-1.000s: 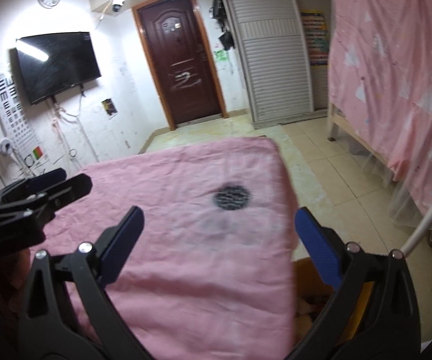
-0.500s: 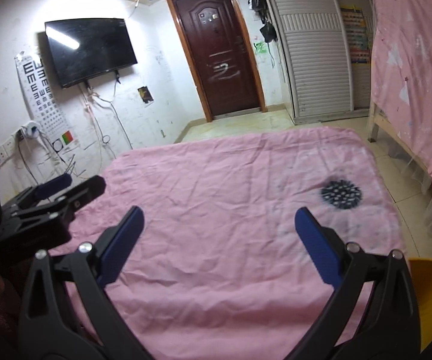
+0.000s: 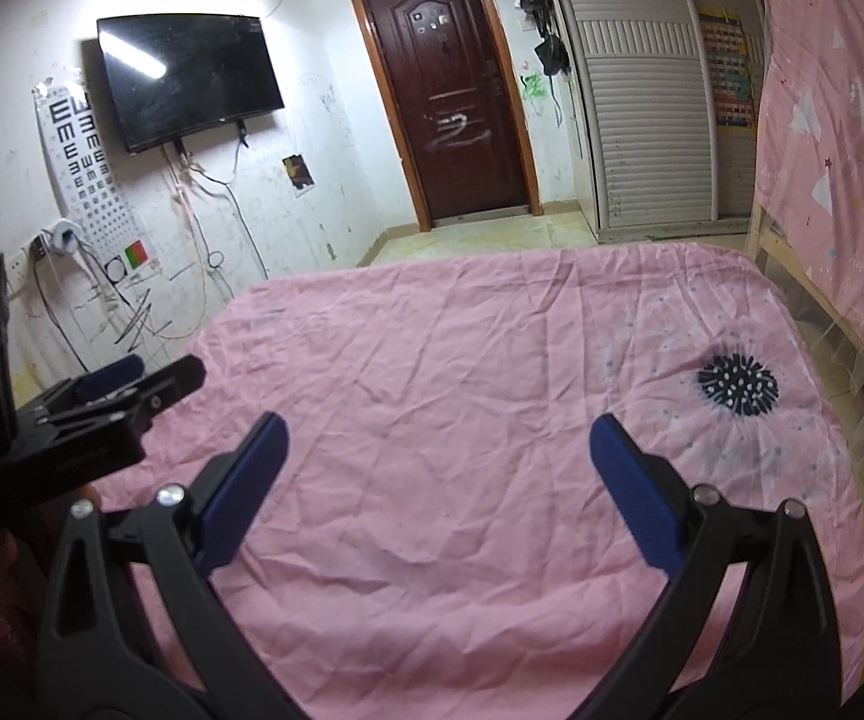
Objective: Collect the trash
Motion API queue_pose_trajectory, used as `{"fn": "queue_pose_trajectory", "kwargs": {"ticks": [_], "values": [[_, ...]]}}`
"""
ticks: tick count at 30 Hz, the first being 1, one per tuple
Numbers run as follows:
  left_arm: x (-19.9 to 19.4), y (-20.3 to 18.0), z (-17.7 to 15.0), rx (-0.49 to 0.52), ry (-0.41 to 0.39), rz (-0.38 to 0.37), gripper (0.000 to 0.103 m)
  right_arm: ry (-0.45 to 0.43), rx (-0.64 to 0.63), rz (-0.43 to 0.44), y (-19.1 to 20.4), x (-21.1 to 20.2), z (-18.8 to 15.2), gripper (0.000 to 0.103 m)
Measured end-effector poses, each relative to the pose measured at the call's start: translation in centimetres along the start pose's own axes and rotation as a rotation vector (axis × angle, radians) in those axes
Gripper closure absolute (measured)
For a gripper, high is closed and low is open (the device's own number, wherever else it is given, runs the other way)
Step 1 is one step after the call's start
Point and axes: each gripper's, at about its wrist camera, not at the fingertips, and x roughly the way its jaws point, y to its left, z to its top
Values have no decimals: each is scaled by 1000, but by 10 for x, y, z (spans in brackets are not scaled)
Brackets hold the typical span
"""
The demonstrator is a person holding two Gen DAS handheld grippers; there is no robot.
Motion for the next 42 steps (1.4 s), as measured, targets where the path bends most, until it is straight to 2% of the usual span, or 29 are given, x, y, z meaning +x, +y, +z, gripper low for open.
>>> {"fn": "queue_pose_trajectory", "kwargs": {"ticks": [42], "values": [[8,0,-2,-9,20,-21,13,-17,-5,-13,2,-4,-3,6]]}}
